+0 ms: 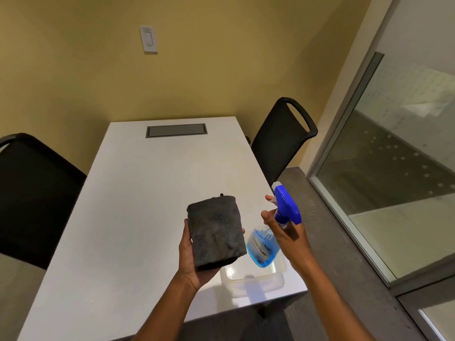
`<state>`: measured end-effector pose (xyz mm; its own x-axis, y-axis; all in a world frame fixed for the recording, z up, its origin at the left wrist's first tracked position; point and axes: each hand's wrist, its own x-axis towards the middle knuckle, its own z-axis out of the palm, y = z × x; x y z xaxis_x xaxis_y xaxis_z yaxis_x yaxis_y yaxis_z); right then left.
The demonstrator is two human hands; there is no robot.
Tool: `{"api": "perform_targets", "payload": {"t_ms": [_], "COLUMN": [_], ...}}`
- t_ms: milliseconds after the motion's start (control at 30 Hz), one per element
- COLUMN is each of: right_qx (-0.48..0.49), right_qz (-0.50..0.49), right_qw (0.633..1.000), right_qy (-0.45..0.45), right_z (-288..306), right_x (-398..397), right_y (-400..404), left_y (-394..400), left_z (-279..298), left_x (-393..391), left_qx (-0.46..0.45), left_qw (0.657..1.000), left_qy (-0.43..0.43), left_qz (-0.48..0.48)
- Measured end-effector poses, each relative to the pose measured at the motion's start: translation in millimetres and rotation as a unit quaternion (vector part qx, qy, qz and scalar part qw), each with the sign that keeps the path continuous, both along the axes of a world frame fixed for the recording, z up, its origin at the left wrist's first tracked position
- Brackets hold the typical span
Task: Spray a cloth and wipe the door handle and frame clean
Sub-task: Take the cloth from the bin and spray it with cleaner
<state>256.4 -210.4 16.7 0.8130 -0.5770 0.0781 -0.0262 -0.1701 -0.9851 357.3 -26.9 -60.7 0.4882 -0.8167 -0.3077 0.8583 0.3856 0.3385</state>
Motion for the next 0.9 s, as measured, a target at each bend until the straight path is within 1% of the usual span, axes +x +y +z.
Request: {"api": "perform_targets", "payload": {"t_ms": [167,400,500,600,667,767,900], "right_qx": [0.028,0.097,0.079,0.095,0.095,0.082,0.083], "right_qz": [0.016,-0.019,-0.020,-0.031,-0.031,-0.042,-0.060], "right_qw": [0.999,0.993,0.993,0.992,0.992,0.990,0.988], "right_qy": [0.019,0.067,0.087,0.074,0.077,0.106,0.113], "right_z": [-43.0,-94.1,-106.4,-109.8,-116.5,-130.7,-142.7], "right_x": [27.3,43.1,46.7,46.5,47.9,49.2,51.5], "right_y": [1.6,3.1,6.2,11.9,11.0,7.7,6.9], "left_y": [13.1,27.3,31.9,35.9,38.7,42.6,45.0], "left_z": [3.6,6.1,5.9,5.4,5.7,5.9,5.8], "left_x": [1.5,8.6,9.1,10.7,12.6,15.4,18.9], "left_qx": [0.006,0.017,0.018,0.025,0.022,0.022,0.022], "left_qw": [0.999,0.998,0.998,0.997,0.997,0.997,0.998], "left_qy": [-0.014,-0.016,-0.008,-0.013,-0.014,-0.026,-0.027], "left_qz": [0.029,0.054,0.066,0.072,0.071,0.065,0.060]}}
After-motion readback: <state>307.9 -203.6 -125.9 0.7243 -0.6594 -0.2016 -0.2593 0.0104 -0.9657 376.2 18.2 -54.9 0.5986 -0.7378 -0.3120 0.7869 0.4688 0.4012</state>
